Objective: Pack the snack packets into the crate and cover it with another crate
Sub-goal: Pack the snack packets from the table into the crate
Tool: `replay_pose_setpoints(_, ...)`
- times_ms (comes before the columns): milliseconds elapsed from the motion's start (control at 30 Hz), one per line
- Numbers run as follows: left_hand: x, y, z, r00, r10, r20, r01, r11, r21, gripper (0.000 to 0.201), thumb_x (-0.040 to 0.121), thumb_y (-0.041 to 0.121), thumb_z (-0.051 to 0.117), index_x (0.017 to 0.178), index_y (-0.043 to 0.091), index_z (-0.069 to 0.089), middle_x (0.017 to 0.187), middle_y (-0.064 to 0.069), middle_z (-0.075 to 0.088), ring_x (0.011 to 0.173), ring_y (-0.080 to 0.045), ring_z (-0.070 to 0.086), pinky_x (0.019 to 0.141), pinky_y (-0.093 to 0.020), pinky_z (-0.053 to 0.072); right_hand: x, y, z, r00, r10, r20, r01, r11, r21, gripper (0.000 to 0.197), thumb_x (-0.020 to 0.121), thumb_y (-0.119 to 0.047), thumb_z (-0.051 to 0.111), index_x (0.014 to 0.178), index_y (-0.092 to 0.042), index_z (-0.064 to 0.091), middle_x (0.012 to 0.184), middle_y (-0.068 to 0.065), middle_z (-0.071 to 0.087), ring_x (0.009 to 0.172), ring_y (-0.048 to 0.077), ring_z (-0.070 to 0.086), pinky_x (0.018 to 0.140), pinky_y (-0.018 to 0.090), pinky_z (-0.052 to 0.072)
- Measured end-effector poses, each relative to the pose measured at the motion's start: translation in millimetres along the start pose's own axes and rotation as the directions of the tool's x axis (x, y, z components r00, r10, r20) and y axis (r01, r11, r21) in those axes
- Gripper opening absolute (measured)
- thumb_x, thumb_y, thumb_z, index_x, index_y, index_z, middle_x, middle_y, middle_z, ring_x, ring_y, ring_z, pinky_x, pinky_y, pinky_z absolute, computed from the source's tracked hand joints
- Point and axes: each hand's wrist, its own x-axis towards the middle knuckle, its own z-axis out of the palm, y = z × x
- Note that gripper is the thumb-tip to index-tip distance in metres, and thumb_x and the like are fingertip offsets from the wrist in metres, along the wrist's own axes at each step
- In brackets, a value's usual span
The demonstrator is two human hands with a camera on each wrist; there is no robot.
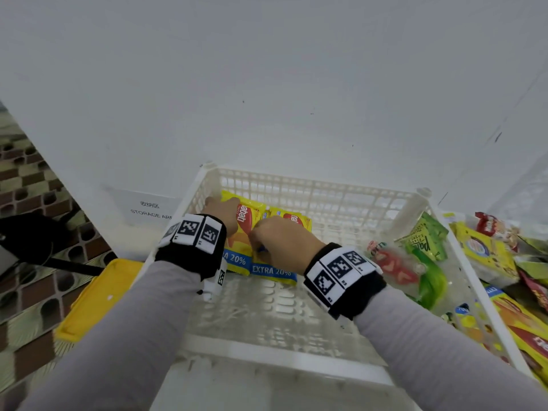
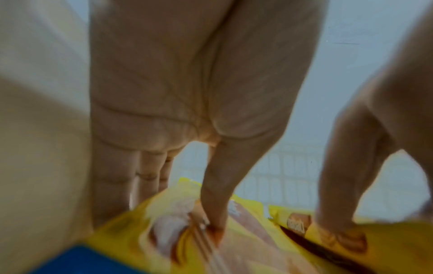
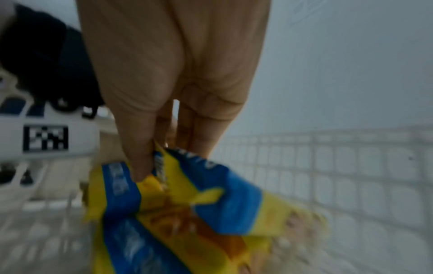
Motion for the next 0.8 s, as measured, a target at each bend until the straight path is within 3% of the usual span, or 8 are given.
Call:
replay_pose_setpoints(133,1.0,0.2,2.7,1.000,0.019,0.005,-0.019,0.992,0.125,0.044,0.086,0.005,0.050,0.130,0.012,0.043,0.133,-0.019,0.027,0.115,-0.037,0.046,0.092,-0.038,0.046,-4.9,14.4,19.9,0.991,-0.085,0.098,0.071,0.987,0.145,0.019,0.082,-0.018,0.068,0.097,-0.006,0.071,0.103,0.009,0.063,0.096,0.025,0.057,0.081,0.033,0.046)
replay_pose_setpoints(267,5.9,-0.8,4.0,0.989,0.140,0.056,-0.147,0.975,0.168,0.059,0.080,0.022,0.069,0.133,0.015,0.042,0.149,-0.016,0.017,0.135,-0.035,0.023,0.104,-0.044,0.037,-9.2,34.3,19.5,0.991,0.097,-0.087,-0.064,0.942,0.329,0.048,0.072,-0.038,0.078,0.112,-0.014,0.067,0.121,0.009,0.058,0.113,0.024,0.051,0.093,0.033,0.041)
replay_pose_setpoints(300,7.3,-0.7,4.2,0.981,0.165,0.102,-0.181,0.968,0.173,0.068,0.077,0.025,0.073,0.135,0.015,0.040,0.153,-0.015,0.009,0.140,-0.035,0.016,0.107,-0.045,0.034,-11.0,41.6,18.1,0.979,0.174,-0.102,-0.132,0.936,0.326,0.062,0.070,-0.040,0.079,0.124,-0.017,0.060,0.134,0.011,0.049,0.124,0.025,0.043,0.100,0.034,0.037)
replay_pose_setpoints(367,9.0,0.5,5.4,0.961,0.193,0.200,-0.235,0.948,0.213,0.096,0.069,0.031,0.081,0.146,0.017,0.024,0.157,-0.013,-0.004,0.144,-0.033,0.001,0.112,-0.049,0.025,-18.0,54.7,18.6,0.954,0.298,0.017,-0.291,0.915,0.281,0.092,0.067,-0.046,0.079,0.144,-0.020,0.035,0.154,0.013,0.017,0.141,0.027,0.020,0.111,0.036,0.026)
replay_pose_setpoints(433,9.2,1.9,6.6,0.940,0.179,0.290,-0.259,0.929,0.264,0.122,0.062,0.037,0.084,0.150,0.022,0.001,0.157,-0.010,-0.015,0.144,-0.032,-0.011,0.113,-0.054,0.018,-24.2,61.8,24.1,0.936,0.316,0.153,-0.345,0.909,0.235,0.109,0.064,-0.049,0.080,0.148,-0.017,0.020,0.157,0.011,0.001,0.144,0.029,0.011,0.113,0.036,0.024)
replay_pose_setpoints(533,7.1,2.5,8.3,0.927,0.147,0.345,-0.259,0.917,0.303,0.132,0.061,0.033,0.086,0.149,0.025,-0.012,0.155,-0.010,-0.022,0.143,-0.032,-0.017,0.113,-0.055,0.016,-25.4,61.7,31.8,0.933,0.283,0.223,-0.332,0.915,0.228,0.111,0.064,-0.049,0.080,0.148,-0.014,0.016,0.157,0.009,-0.004,0.144,0.029,0.009,0.115,0.038,0.025)
replay_pose_setpoints(667,6.1,3.8,11.1,0.938,0.131,0.320,-0.240,0.913,0.331,0.130,0.064,0.024,0.085,0.148,0.022,-0.014,0.154,-0.010,-0.024,0.143,-0.033,-0.017,0.113,-0.054,0.017,-19.3,56.6,37.7,0.940,0.269,0.211,-0.314,0.923,0.221,0.109,0.071,-0.049,0.075,0.151,-0.016,0.009,0.158,0.009,-0.011,0.145,0.027,-0.011,0.118,0.041,0.017)
replay_pose_setpoints(800,8.3,2.1,14.9,0.952,0.099,0.289,-0.203,0.911,0.360,0.128,0.067,0.023,0.083,0.148,0.022,-0.016,0.154,-0.010,-0.027,0.143,-0.033,-0.018,0.115,-0.053,0.017,-14.2,51.2,44.0,0.955,0.232,0.186,-0.270,0.938,0.216,0.103,0.076,-0.050,0.069,0.151,-0.018,0.006,0.158,0.009,-0.012,0.145,0.026,-0.015,0.116,0.042,0.017)
